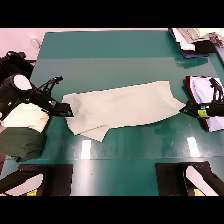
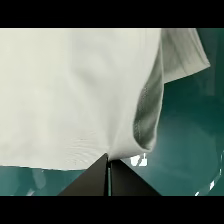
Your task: Fold the shirts.
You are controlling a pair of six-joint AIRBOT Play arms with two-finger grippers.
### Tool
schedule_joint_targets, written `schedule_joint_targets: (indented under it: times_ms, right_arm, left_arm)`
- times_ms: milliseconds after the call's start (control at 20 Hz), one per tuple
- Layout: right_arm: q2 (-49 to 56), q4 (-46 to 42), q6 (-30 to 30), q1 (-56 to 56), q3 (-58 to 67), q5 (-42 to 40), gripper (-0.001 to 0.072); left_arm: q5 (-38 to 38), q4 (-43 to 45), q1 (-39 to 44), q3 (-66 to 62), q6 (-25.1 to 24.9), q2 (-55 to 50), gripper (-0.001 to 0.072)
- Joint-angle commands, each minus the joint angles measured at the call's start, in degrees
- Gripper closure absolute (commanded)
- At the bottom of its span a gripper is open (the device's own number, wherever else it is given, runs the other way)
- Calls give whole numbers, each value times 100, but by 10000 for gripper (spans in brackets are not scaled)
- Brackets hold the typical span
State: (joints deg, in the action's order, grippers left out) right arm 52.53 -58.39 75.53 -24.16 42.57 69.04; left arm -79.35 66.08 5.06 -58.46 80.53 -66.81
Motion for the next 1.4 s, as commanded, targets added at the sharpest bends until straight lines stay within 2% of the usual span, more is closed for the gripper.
schedule_joint_targets:
  times_ms: [0,150,350,500,650,750,800,1050,1100,1200,1250,1350]
  right_arm:
    - [-81,-11,0,74,7,103,699]
    - [-81,-9,0,96,7,107,699]
    - [-81,-9,0,94,7,146,699]
    - [-81,-9,0,94,7,153,699]
    - [-81,-11,0,94,7,153,699]
    - [-81,-11,0,94,7,146,699]
    - [-81,-11,0,94,7,149,699]
    - [-81,-11,0,94,7,173,699]
    - [-81,-9,0,94,7,175,699]
    - [-83,15,0,94,9,197,699]
    - [-83,85,0,94,31,201,699]
    - [-83,319,-15,94,330,251,699]
  left_arm:
    - [-153,245,26,-28,175,4,176]
    - [337,376,26,-28,365,2,177]
    - [1228,1010,26,229,861,-17,176]
    - [2312,940,26,638,833,-17,177]
    - [2887,297,26,940,280,-22,177]
    - [2951,-247,26,1091,-184,-94,177]
    - [2846,-295,26,1102,-262,-188,177]
    - [2214,-282,26,1082,-260,-455,179]
    - [2070,-278,26,1069,-258,-455,260]
    - [1779,-273,26,1001,-247,-455,655]
    - [1624,-275,26,920,-192,-455,678]
    - [1285,-271,26,518,-98,-339,679]
